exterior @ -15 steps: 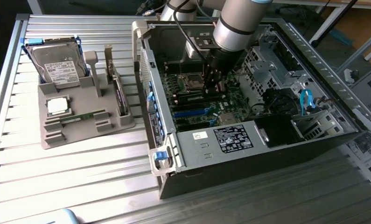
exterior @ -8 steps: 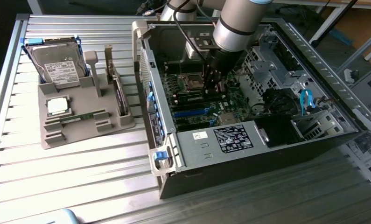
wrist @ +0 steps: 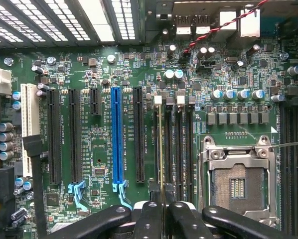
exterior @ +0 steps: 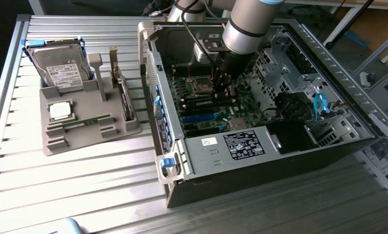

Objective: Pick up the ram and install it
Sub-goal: 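Insert the ram into the slot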

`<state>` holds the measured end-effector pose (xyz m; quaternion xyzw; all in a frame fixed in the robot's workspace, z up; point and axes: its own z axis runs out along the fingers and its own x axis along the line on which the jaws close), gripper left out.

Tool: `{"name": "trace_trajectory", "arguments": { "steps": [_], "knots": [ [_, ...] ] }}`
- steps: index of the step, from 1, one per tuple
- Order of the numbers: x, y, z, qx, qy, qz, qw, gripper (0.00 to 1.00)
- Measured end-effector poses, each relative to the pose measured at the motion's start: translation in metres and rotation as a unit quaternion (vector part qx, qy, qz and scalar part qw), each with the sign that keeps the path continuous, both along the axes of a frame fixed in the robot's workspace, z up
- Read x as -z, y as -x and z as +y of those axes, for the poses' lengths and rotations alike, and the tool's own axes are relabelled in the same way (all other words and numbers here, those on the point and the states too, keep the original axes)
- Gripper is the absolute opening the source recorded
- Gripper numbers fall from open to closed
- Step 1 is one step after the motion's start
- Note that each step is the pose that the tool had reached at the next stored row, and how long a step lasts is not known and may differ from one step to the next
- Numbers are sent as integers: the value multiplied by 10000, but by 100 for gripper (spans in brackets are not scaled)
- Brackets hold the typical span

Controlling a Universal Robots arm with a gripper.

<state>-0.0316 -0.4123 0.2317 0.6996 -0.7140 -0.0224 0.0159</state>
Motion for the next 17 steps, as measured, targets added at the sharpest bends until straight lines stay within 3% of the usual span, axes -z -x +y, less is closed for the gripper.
{"name": "trace_trajectory", "arguments": {
  "steps": [9, 17],
  "knots": [
    [5, 0, 14, -25, 1, 0, 10000, 12],
    [18, 0, 14, -26, 20, 0, 10000, 12]
  ]
}}
